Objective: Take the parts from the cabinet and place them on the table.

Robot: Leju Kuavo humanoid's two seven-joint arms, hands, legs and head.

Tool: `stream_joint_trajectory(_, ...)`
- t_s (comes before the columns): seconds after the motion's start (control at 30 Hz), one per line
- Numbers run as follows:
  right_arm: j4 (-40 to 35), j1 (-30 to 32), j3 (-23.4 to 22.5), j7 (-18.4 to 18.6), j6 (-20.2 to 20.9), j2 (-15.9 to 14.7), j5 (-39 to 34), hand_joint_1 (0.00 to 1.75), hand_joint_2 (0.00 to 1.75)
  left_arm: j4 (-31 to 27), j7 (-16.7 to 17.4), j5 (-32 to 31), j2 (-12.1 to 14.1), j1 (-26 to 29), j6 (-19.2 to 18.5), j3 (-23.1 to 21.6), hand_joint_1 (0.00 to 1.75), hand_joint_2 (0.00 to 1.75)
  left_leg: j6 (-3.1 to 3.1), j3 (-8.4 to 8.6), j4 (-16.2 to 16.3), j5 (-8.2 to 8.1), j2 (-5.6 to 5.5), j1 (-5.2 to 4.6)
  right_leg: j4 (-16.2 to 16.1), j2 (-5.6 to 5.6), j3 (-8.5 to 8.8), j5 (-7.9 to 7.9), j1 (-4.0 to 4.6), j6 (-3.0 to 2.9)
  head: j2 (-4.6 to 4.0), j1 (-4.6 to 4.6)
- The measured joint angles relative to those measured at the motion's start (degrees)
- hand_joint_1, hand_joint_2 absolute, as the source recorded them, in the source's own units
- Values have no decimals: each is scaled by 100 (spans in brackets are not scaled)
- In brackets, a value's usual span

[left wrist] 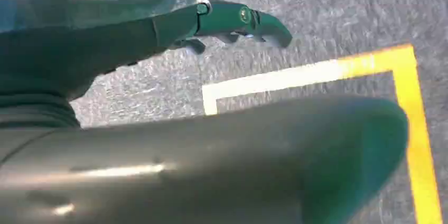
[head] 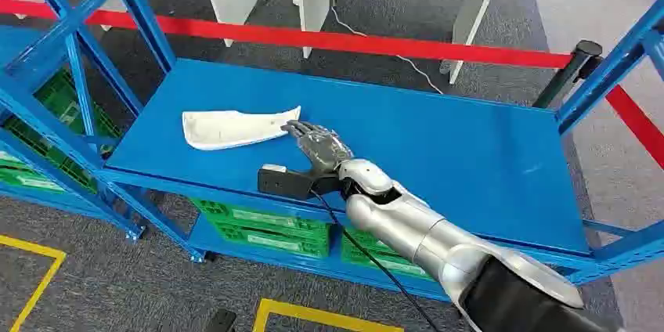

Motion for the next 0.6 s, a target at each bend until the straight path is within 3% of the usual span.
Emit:
stream_joint_trajectory(0.13, 13, 12, 4, 4, 6, -20, 0, 0, 0, -2, 0, 0, -20, 21, -13, 4, 0, 0, 49, -8, 13, -21, -20, 8, -37, -18, 30, 8, 14, 0, 0, 26)
stream_joint_trajectory(0.6, 114, 37, 94, 26, 168, -85, -28, 0, 0, -2, -57, 146, -96, 132, -77, 101, 0, 0, 82, 10, 10, 3, -17, 6, -92, -18, 56, 29, 19, 30, 0, 31)
